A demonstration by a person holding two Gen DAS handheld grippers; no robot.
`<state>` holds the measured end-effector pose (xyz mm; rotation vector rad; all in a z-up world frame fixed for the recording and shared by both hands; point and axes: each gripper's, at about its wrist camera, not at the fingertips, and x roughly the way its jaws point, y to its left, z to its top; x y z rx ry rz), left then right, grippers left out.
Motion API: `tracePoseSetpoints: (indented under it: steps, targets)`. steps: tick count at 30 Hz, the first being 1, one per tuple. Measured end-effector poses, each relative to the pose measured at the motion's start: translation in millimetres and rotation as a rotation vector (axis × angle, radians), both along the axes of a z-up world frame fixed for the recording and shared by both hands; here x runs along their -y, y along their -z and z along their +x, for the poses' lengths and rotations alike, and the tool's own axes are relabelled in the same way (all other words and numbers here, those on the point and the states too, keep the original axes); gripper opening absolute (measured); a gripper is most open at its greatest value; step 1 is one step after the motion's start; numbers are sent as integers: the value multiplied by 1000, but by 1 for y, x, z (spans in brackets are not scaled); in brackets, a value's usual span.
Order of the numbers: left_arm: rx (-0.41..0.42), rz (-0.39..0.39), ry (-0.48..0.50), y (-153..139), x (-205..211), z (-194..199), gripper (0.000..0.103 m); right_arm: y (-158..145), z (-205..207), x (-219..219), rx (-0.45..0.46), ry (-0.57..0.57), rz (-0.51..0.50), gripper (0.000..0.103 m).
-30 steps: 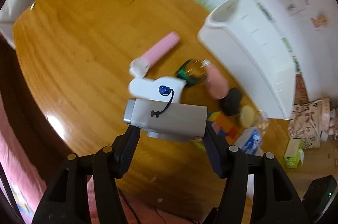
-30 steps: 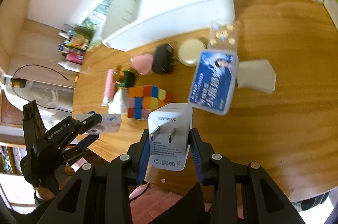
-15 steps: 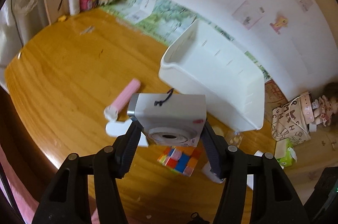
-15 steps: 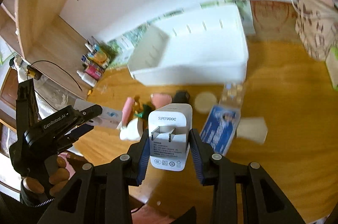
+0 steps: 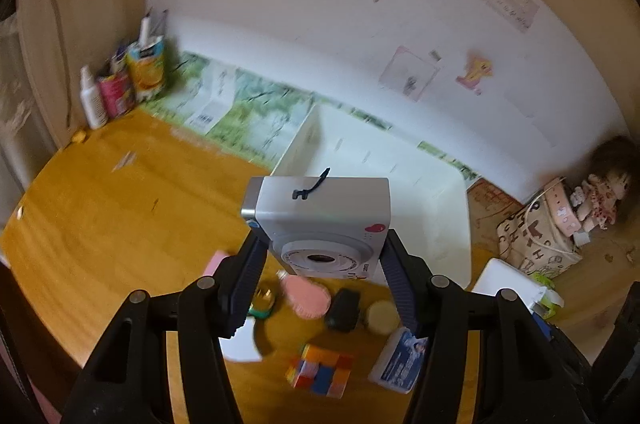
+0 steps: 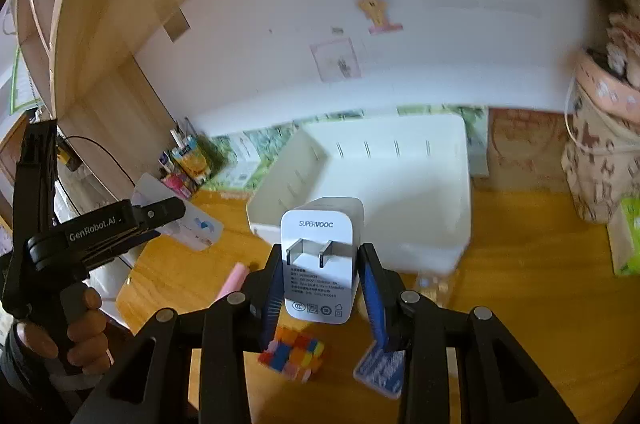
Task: Organize rigid objects
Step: 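Lift the white toy and charger and carry both over the white bin, then open the left gripper dropping the toy while the right gripper releases the charger into the bin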
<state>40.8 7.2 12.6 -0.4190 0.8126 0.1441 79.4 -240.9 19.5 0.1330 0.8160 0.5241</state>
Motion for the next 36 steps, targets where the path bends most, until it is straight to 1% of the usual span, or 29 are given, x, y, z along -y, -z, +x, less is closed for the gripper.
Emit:
tracePoseSetpoints:
  steps: [2, 5, 8, 10, 14, 21, 24, 31, 36]
  targets:
    - [16, 2, 23, -1, 0, 9, 62, 0, 5, -1, 30, 11, -3, 36]
    - [40, 25, 61, -1, 4, 22, 62, -1, 11, -4, 87, 9, -19, 32]
    - [53, 32, 92, 2, 7, 35, 62, 4, 20, -7, 111, 22, -48, 31]
    - [49, 28, 113, 7, 9, 47, 62, 14, 30, -11, 102, 24, -74, 31]
    - [34, 52, 154, 18, 16, 72, 62, 29, 49, -15, 74, 36, -62, 31]
    - [1, 55, 228, 42, 26, 105, 62, 41, 70, -25, 107, 27, -53, 31]
    - [-21, 56, 247, 53, 28, 116, 61, 47, 78, -30, 108, 26, -65, 31]
    - [-82, 51, 262, 75, 29, 133, 61, 65, 94, -32, 57, 41, -91, 31]
    - [-137, 67, 265, 88, 31, 141, 61, 78, 105, -28, 6, 69, -108, 31]
